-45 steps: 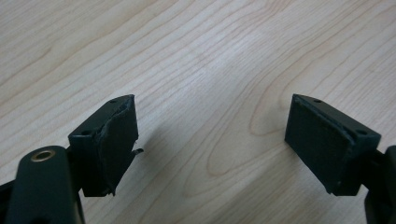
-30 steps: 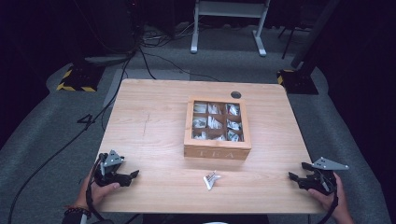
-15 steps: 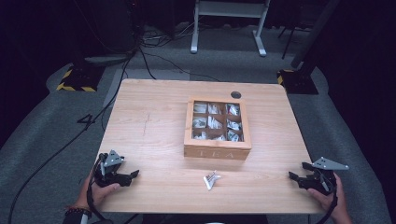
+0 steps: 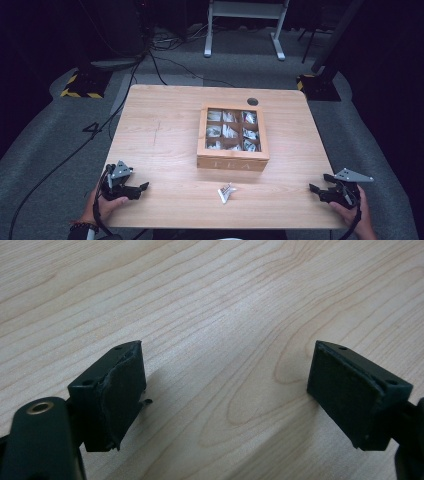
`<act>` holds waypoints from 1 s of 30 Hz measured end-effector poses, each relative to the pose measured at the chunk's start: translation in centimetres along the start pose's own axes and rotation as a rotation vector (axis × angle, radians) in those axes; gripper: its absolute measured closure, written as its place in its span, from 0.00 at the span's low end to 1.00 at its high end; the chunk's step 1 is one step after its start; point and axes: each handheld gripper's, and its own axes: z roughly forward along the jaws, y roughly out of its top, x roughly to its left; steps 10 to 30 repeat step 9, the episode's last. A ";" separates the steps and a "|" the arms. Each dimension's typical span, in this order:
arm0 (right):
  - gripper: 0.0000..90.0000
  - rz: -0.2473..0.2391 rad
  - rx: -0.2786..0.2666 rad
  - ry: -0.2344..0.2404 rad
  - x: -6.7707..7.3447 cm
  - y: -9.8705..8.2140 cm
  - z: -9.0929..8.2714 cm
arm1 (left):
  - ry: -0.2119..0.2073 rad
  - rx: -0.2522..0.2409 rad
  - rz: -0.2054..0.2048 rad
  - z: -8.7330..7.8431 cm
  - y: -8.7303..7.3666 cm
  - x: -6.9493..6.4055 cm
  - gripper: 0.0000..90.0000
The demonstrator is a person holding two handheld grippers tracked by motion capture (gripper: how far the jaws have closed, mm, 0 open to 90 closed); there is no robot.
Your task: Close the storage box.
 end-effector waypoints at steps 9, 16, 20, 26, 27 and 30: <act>0.25 0.000 0.000 0.000 0.0 0.0 0.0 | -0.001 0.000 0.001 0.0 0.0 0.1 0.18; 0.25 0.000 0.000 0.000 0.0 0.0 0.0 | -0.001 0.000 0.001 0.0 0.0 0.1 0.18; 0.25 0.000 0.000 0.000 0.0 0.0 0.0 | -0.001 0.000 0.001 0.0 0.0 0.1 0.18; 0.25 0.000 0.000 0.000 0.0 0.0 0.0 | -0.001 0.000 0.001 0.0 0.0 0.1 0.18; 0.25 0.000 0.000 0.000 0.0 0.0 0.0 | -0.001 0.000 0.001 0.0 0.0 0.1 0.18; 0.25 0.000 0.000 0.000 0.0 0.0 0.0 | -0.001 0.000 0.001 0.0 0.0 0.1 0.18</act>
